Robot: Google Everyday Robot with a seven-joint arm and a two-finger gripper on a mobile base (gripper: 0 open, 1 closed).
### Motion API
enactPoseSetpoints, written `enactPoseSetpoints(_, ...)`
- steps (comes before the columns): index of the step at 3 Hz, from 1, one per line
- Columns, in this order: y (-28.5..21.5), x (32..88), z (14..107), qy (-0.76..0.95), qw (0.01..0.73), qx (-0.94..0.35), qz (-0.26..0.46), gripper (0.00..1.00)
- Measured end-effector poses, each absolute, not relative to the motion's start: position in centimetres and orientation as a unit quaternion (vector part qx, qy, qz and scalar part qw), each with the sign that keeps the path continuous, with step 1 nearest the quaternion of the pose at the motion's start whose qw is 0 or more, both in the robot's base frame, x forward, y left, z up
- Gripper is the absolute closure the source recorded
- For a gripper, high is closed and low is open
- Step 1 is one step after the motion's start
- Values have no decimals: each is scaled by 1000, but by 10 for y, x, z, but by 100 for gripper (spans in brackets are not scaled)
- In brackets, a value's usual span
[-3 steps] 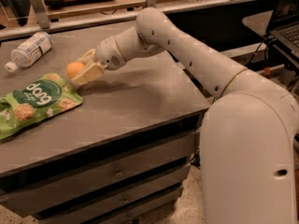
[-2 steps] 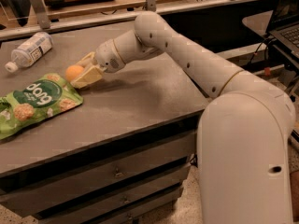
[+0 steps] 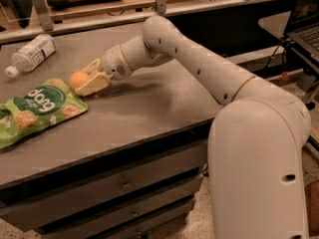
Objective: Move orange near green rice chip bag
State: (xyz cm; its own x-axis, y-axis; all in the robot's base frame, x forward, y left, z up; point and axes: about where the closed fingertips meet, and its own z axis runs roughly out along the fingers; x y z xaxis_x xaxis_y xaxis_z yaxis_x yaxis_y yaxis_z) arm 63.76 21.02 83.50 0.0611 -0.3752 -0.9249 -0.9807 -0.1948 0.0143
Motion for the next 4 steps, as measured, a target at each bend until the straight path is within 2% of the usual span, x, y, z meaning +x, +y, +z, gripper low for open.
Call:
enactPoseSetpoints(2,213,637,833,527,349,-635,444,4)
enactPoseSetpoints(3,212,637,834,525,350,-635,446,0)
enactPoseSetpoints(4,208,639,836,523,359,-632,446,0)
